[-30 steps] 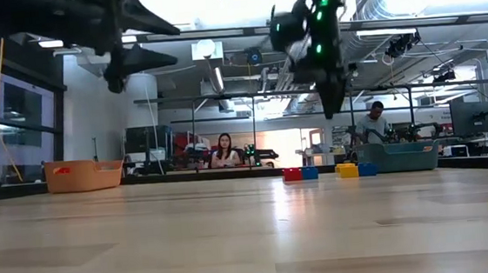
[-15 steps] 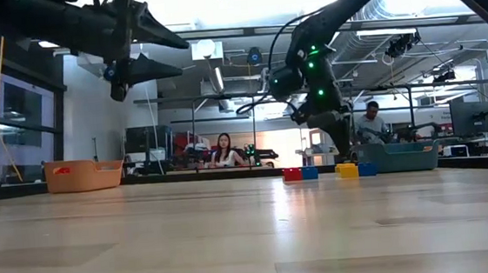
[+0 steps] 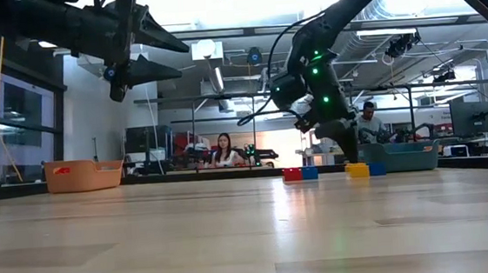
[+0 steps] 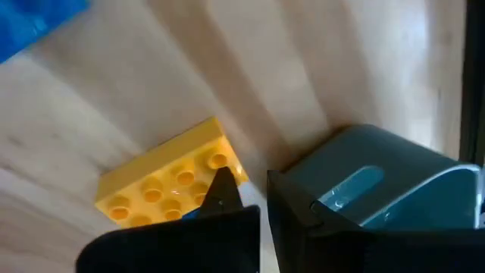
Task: Sort blocks
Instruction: Put the yellow game piece into the green bin
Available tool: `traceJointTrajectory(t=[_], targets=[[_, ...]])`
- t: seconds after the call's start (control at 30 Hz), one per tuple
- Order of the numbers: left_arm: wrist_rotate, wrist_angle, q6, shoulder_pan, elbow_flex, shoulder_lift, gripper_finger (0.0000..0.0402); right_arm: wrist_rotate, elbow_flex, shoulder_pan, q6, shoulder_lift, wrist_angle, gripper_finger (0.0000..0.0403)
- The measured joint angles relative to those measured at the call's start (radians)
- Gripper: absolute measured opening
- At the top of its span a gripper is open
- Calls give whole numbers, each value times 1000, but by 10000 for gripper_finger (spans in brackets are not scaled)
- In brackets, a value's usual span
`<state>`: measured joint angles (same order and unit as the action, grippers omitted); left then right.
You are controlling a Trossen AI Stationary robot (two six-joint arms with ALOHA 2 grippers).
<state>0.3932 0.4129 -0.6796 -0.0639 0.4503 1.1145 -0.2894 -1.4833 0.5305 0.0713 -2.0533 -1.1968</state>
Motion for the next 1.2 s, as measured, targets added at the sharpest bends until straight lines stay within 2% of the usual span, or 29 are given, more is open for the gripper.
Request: traceJointTrajectory(t=[0.27, 0.43, 0.67, 0.93, 1.2], targets=[[-40, -3, 0, -2, 0, 0, 202, 6, 6, -123, 2, 0, 21, 0], [-44, -3, 0, -2, 0, 0, 202, 64, 6, -228, 41, 0, 8, 0], [-87, -5, 6, -2, 0, 0, 202, 133, 5, -419, 135, 0, 24, 0], [-98, -6, 132, -2, 0, 0, 202, 215, -80, -638, 256, -5, 64, 0], [-115, -5, 105, -2, 0, 0, 202, 183, -165, -799, 610, 99, 60, 0]])
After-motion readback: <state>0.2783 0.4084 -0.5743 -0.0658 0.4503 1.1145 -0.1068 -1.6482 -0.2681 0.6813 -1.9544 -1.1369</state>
